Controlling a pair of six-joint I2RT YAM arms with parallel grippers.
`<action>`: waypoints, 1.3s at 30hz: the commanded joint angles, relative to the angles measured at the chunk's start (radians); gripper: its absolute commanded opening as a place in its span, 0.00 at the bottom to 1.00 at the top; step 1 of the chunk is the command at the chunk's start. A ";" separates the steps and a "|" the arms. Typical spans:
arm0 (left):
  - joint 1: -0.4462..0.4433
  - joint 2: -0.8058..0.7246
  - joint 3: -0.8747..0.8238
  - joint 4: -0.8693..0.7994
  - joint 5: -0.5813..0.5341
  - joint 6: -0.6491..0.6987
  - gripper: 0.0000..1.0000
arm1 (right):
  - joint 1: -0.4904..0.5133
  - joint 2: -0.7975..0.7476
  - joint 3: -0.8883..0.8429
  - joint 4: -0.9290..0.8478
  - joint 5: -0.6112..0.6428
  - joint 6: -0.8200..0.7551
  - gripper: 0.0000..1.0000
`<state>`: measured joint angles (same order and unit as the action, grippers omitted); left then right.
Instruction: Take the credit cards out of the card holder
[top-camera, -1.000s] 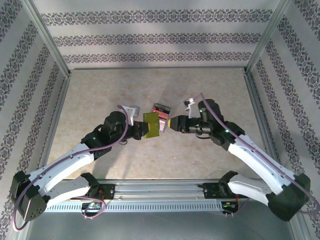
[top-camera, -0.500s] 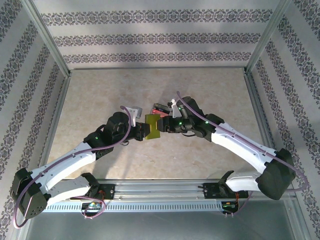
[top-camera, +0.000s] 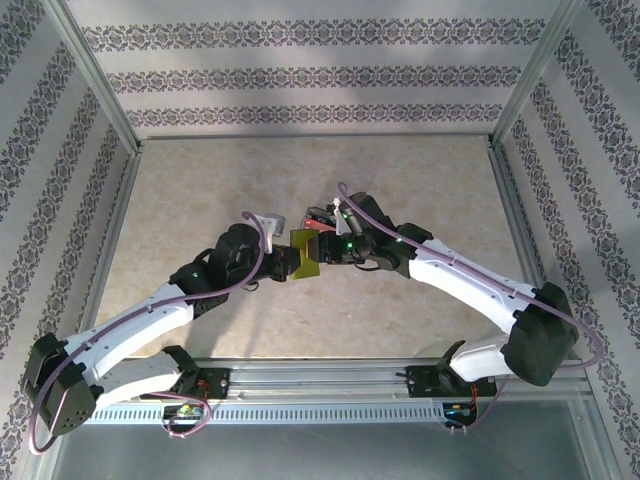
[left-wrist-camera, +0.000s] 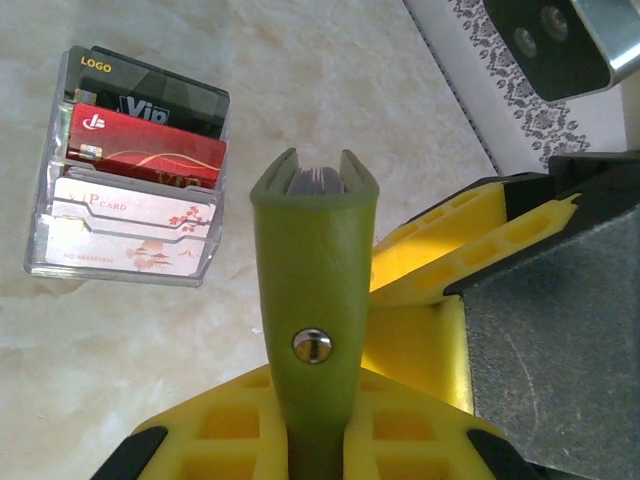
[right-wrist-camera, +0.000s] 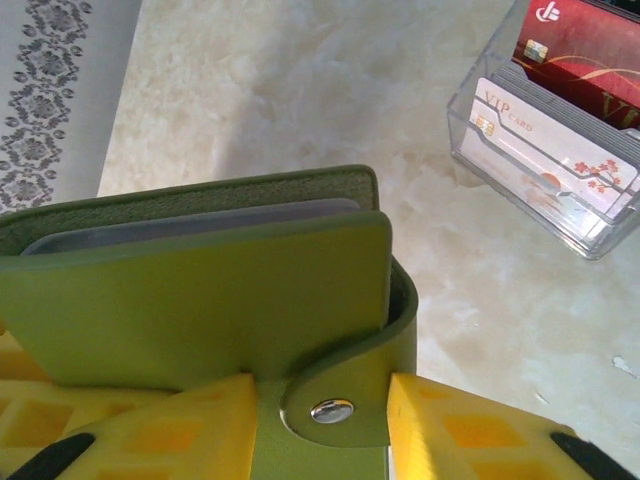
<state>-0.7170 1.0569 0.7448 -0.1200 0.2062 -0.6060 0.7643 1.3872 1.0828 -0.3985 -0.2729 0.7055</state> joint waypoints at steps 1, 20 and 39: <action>-0.021 -0.009 0.038 0.034 0.004 0.003 0.00 | 0.010 0.016 0.020 -0.057 0.068 -0.021 0.34; -0.021 -0.018 0.040 -0.018 -0.053 0.003 0.00 | 0.006 -0.017 0.010 -0.154 0.135 -0.055 0.00; -0.021 -0.023 0.037 -0.016 -0.051 0.000 0.00 | -0.060 -0.082 -0.064 -0.151 0.121 -0.072 0.00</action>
<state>-0.7315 1.0569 0.7467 -0.1501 0.1699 -0.6060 0.7143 1.3308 1.0363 -0.5095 -0.1871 0.6518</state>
